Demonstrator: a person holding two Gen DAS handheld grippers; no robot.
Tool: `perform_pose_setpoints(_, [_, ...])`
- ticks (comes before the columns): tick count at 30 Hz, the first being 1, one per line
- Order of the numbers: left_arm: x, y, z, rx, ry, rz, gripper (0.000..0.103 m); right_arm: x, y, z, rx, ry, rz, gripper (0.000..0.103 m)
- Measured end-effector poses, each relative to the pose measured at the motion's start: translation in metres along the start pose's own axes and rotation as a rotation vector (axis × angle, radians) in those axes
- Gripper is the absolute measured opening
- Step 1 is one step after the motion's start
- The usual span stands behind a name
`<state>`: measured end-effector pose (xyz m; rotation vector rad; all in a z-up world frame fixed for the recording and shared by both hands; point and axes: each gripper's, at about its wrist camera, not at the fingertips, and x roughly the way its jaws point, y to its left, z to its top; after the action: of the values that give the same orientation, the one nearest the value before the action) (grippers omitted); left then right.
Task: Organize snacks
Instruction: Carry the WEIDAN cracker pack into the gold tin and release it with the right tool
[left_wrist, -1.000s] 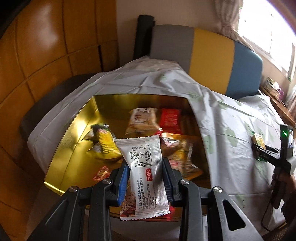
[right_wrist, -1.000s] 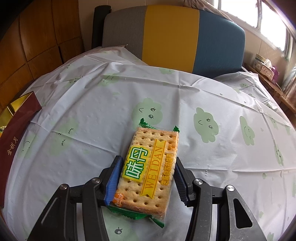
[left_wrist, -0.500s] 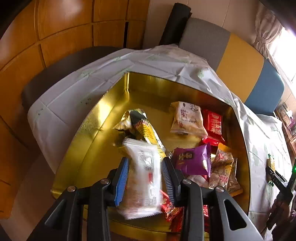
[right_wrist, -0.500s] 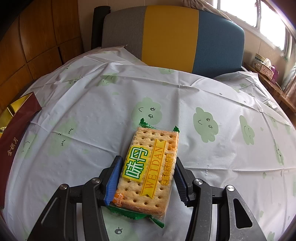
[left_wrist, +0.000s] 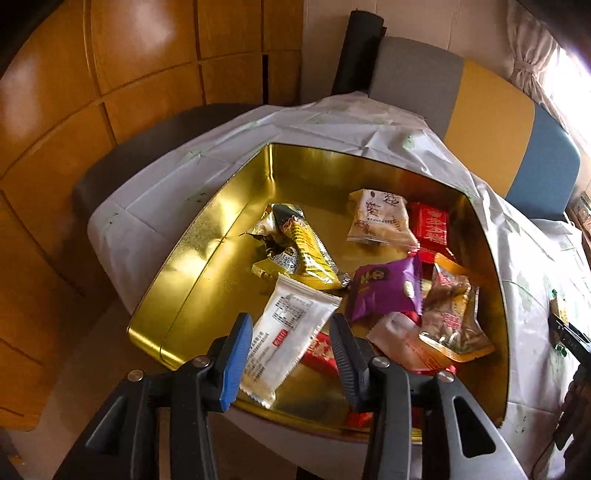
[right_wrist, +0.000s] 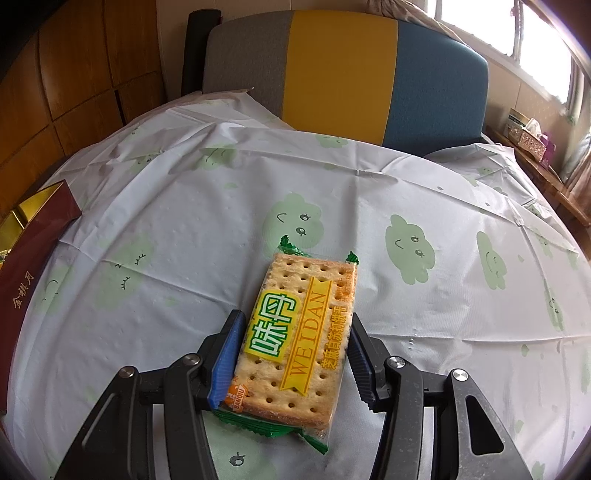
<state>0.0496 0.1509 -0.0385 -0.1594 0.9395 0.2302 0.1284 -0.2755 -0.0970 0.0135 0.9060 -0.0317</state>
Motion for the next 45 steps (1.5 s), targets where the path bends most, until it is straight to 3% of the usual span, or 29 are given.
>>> perform_pose_setpoints(7, [-0.024, -0.01, -0.004, 0.016, -0.056, -0.021, 0.044, -0.004, 0.002, 0.007, 0.034, 0.067, 0.007, 0.052])
perform_pose_setpoints(14, [-0.036, -0.014, -0.007, 0.037, -0.093, -0.02, 0.044, -0.036, 0.029, 0.011, 0.033, 0.052, 0.125, 0.051])
perform_pose_setpoints(27, [-0.039, -0.003, -0.008, 0.017, -0.111, -0.015, 0.044, -0.108, 0.184, 0.031, -0.223, -0.017, 0.476, 0.051])
perform_pose_setpoints(34, [-0.037, 0.008, -0.009, -0.006, -0.12, 0.0, 0.045, -0.109, 0.266, 0.022, -0.324, 0.078, 0.623, 0.051])
perform_pose_setpoints(39, [-0.033, 0.017, -0.009, -0.031, -0.118, 0.009, 0.045, -0.086, 0.311, 0.013, -0.408, 0.133, 0.599, 0.051])
perform_pose_setpoints(45, [-0.028, 0.023, -0.01, -0.045, -0.108, 0.01, 0.045, -0.039, 0.331, 0.011, -0.409, 0.199, 0.479, 0.05])
